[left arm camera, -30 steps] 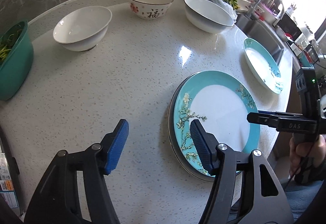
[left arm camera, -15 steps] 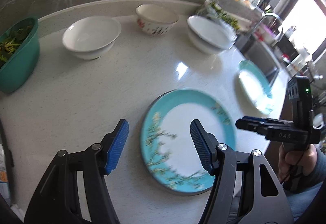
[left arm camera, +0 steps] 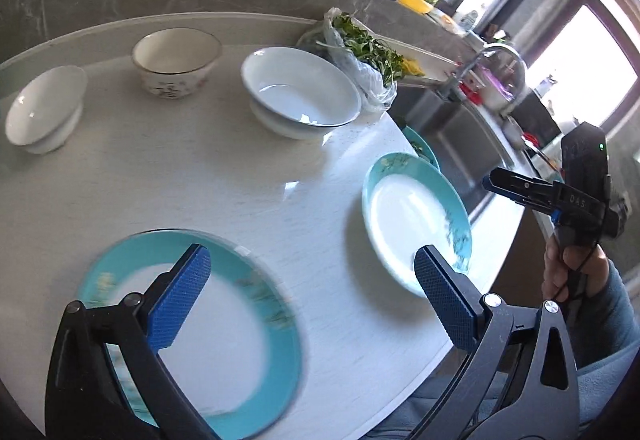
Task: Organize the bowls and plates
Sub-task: 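Move both grippers to the large blossom-pattern teal plate and grasp its rim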
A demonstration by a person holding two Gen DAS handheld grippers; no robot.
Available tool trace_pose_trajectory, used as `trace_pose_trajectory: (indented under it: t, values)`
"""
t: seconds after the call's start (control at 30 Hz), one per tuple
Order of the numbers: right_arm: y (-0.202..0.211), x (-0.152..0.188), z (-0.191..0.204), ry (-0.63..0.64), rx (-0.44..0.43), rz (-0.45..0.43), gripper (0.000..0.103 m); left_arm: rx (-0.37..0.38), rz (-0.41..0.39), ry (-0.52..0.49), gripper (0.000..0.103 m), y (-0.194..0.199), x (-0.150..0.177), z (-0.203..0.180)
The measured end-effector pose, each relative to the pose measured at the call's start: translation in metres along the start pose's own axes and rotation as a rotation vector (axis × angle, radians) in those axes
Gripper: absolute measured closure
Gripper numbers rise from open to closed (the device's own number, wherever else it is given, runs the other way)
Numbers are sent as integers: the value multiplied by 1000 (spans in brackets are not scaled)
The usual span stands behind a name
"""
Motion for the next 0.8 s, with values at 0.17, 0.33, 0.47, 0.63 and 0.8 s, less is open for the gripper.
trace_pose_trajectory:
  t: [0.17,0.33,0.47,0.63,0.8]
  values:
    - [-6,-13,-59,35,-59,107,39,-62,65,31,0,-51,6,-52]
    - [-16,-4,-92,24,-145,175,39,-52,175,94,0,-93,27,-73]
    - [-28,2,-106,11,-187,205,39,-75,219,138,1,-116,33,-73]
    - [-40,8,-113,29,-199,259,52,-79,239,182,12,-136,33,-70]
    - [-52,9,-115,35,-215,301,57,-90,265,212,41,-160,28,-66]
Point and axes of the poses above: each gripper's, at about its wrist camera, not at the fingertips, and y roughly against the way its jaws point, z to its left, x to its underside, the point moved 10 cm from there along -y, roughly the way its jaws point, and after that the axes turned 9 degrees about z, right-handed, at the moved point
